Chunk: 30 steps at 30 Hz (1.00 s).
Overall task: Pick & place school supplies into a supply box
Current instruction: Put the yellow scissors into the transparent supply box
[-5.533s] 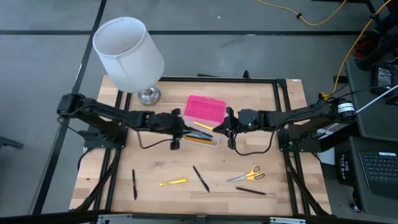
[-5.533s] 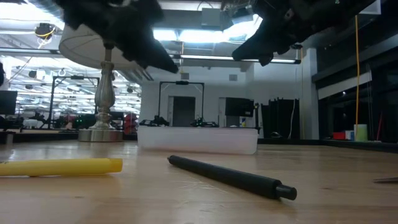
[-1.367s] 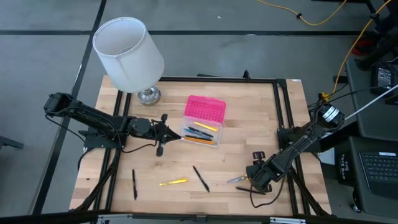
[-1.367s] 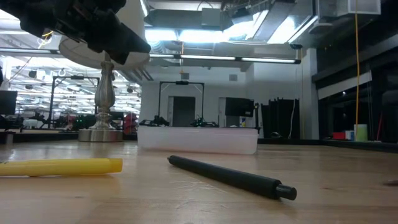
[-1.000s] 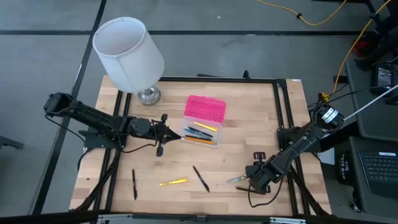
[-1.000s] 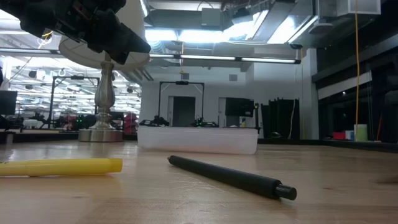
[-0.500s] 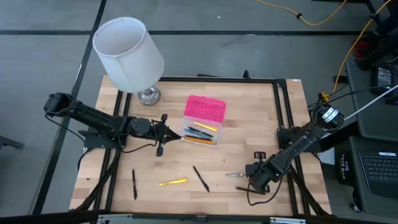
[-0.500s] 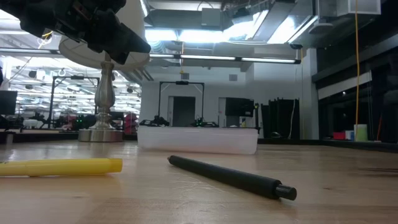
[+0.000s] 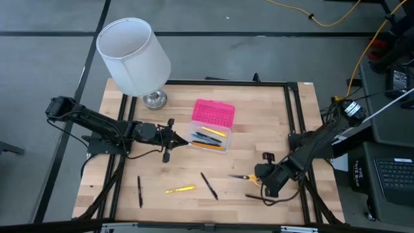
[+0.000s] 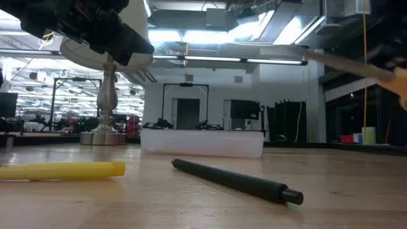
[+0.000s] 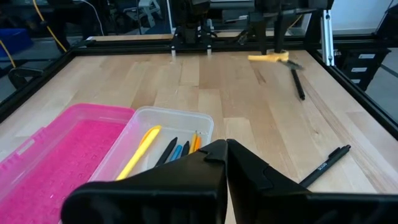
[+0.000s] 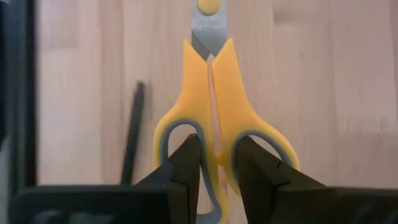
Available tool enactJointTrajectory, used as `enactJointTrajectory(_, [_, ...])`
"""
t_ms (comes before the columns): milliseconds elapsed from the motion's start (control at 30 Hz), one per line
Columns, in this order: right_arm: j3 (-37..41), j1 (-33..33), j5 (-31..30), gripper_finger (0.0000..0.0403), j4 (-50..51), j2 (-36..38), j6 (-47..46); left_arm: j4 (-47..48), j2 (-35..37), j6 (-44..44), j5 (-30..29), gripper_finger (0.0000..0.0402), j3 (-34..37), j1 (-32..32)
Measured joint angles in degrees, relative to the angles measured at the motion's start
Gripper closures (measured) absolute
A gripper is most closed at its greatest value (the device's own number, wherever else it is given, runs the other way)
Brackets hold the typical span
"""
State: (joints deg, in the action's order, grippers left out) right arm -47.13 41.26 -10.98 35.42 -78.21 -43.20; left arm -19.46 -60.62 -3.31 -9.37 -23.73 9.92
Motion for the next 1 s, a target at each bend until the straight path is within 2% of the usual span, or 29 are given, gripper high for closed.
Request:
enactJointTrajectory(333, [0.0, -7.2, 0.1, 0.0320, -10.0, 0.8, 11.2, 0.0, 0.0, -4.6, 0.0, 0.0396, 0.0, 0.0])
enactJointTrajectory(800, [-0.1, -22.3, 1.3, 0.0320, -17.9, 0.8, 20.5, 0.0, 0.0, -2.9, -0.1, 0.0399, 0.0, 0.0])
enactJointTrajectory(1000, [-0.1, -26.8, 1.5, 0.0320, -21.9, 0.8, 22.9, 0.1, 0.2, -1.6, -0.2, 0.0398, 0.0, 0.0])
